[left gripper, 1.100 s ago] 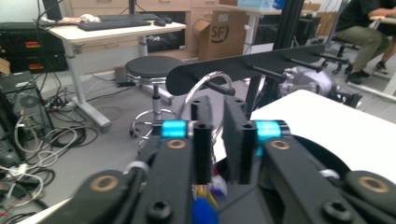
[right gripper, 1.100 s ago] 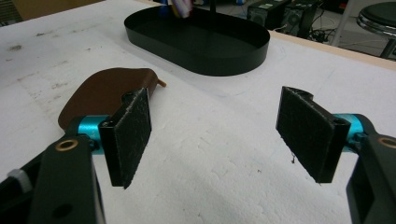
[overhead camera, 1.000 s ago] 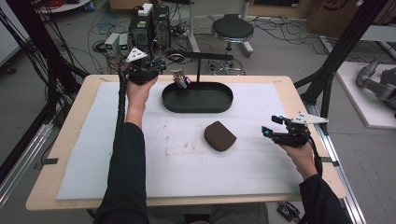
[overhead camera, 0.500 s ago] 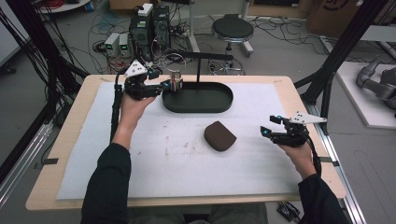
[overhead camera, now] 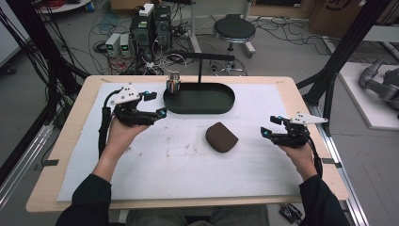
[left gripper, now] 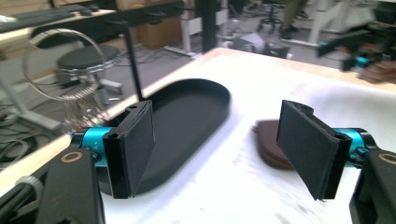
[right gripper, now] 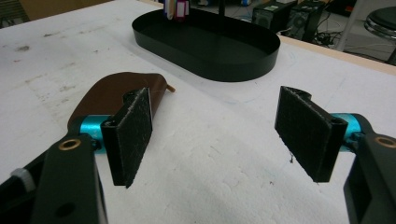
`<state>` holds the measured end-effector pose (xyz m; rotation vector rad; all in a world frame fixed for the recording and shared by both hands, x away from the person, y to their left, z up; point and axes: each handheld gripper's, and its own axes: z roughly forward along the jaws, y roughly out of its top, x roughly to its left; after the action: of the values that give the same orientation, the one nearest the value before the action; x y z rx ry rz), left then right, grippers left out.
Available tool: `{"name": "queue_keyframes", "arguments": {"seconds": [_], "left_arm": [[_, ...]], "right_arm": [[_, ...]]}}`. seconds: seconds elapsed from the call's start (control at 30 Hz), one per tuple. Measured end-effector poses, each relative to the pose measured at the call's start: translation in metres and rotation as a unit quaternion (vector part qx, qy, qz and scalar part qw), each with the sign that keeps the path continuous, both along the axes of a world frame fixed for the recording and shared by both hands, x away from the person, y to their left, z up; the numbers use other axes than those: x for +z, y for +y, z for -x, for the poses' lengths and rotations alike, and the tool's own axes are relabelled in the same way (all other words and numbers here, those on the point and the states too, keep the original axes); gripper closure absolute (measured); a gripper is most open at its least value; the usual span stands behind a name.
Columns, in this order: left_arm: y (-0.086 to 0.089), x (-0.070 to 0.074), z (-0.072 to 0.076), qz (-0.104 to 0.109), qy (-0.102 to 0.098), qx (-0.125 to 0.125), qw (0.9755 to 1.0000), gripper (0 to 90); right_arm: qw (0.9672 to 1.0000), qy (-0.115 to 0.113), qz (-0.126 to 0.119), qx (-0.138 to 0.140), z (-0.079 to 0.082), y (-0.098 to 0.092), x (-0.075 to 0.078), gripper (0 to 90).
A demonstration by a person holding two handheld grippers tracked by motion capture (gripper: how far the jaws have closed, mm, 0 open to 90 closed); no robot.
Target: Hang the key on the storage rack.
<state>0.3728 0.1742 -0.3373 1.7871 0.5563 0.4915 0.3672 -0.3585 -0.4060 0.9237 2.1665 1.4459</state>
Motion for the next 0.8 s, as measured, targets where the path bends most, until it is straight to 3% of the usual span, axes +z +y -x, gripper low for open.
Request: {"name": "queue_keyframes", "arguments": {"seconds": [0.23, 0.33, 0.43, 0.8], "left_arm": [[0.013, -0.015, 0.022, 0.006, -0.006, -0.012, 0.9999, 26.6], [0.020, -0.019, 0.027, -0.002, -0.005, -0.019, 0.9998, 26.4], [0.030, -0.022, 0.031, 0.009, -0.003, -0.021, 0.9997, 25.8], [0.050, -0.028, 0.036, 0.014, 0.003, 0.006, 0.9999, 24.6]], "right_arm": [[1.0000, 0.000, 0.003, 0.006, 0.001, 0.004, 0.001, 26.9], [1.0000, 0.001, -0.001, 0.007, 0.002, 0.004, 0.001, 26.2], [1.0000, 0.001, -0.001, 0.005, 0.002, 0.003, 0.002, 25.3], [1.0000, 0.001, 0.002, 0.006, 0.002, 0.005, 0.001, 25.3]]}}
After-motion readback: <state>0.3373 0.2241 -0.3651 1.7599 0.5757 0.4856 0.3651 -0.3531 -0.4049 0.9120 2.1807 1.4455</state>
